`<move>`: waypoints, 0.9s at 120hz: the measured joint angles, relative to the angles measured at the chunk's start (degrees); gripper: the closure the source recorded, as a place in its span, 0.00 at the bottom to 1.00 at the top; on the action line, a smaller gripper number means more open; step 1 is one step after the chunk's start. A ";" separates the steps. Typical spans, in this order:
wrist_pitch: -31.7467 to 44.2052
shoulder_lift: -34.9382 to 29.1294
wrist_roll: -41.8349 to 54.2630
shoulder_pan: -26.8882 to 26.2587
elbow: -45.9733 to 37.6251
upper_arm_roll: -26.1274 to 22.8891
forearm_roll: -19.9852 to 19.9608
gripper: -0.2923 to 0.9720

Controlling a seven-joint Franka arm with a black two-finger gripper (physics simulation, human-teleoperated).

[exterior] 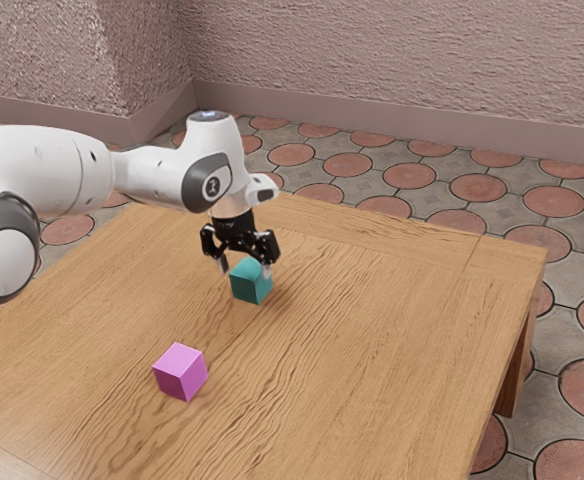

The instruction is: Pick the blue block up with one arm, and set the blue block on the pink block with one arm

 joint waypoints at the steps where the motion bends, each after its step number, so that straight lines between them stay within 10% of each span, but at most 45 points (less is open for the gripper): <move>1: 0.02 0.15 0.13 0.13 0.15 0.00 0.00 0.23; 108: 3.55 6.96 10.91 0.76 5.91 1.30 -0.83 0.23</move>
